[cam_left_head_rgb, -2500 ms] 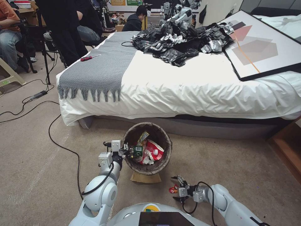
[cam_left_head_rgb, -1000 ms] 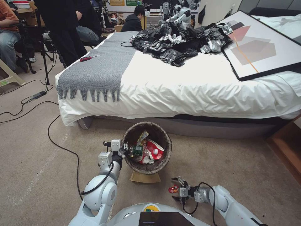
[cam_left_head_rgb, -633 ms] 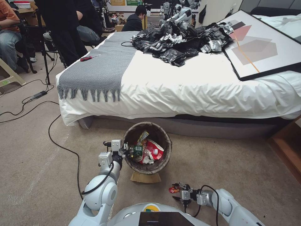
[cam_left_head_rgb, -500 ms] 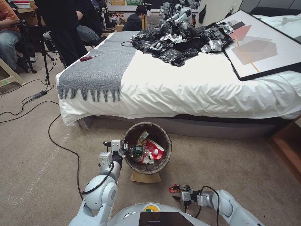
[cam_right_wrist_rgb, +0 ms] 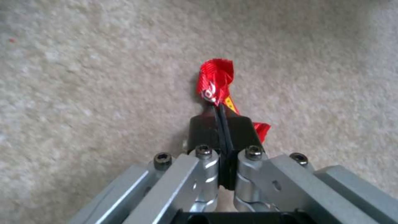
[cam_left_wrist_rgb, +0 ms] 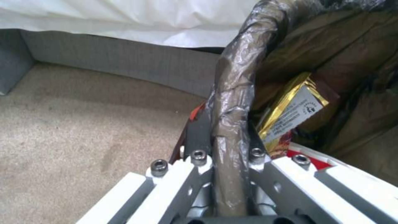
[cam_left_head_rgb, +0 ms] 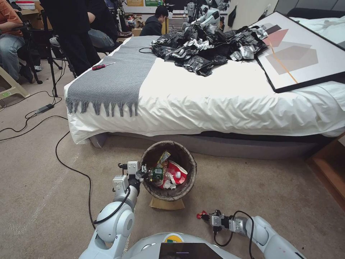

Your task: Pick up the trash bin, then pick up the garbage from the floor and place it into the trash bin.

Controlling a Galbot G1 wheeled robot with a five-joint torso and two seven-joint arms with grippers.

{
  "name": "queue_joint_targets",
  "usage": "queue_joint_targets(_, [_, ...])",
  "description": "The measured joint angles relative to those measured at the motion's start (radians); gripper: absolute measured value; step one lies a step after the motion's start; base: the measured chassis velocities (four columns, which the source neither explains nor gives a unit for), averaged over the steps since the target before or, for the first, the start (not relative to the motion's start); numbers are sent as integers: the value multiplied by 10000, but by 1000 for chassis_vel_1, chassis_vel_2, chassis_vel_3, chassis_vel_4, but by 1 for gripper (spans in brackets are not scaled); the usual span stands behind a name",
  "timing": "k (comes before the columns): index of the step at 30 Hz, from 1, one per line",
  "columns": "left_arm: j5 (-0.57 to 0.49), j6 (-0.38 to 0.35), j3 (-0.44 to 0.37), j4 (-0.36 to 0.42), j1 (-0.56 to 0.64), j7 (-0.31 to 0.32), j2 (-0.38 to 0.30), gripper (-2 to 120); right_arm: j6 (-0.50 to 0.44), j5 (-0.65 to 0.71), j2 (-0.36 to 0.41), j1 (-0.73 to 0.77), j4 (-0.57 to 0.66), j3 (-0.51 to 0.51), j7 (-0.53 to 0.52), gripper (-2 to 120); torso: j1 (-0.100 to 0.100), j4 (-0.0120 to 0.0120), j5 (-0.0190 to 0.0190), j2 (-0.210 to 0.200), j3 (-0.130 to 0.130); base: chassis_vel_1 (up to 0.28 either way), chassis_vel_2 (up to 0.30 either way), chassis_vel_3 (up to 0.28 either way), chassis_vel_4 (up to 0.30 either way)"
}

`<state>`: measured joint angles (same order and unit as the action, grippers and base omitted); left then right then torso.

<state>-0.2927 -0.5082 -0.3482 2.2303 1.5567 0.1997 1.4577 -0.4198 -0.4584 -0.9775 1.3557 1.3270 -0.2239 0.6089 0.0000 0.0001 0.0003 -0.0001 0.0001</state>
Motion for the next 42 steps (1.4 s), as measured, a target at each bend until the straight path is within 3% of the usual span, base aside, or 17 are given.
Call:
queue_joint_targets(18, [4,23,-2,-44,44,-21,-47,0,-254,435,-28,-481,-748,-210,23,0,0,-1,-3,0,0,0,0,0,0])
queue_joint_targets(36, [-37,23,-130,-76,-10,-23,-80,0,-319,1354,-185,-243,0,-608,-854,0,0,0,-2,1,0,0,0,0,0])
queue_joint_targets(42, [-96,10,-217,-72,-41,-22,-112,0,-445,1902,-252,3,332,-1209,-1188,0,0,-1,-2,1,0,0,0,0,0])
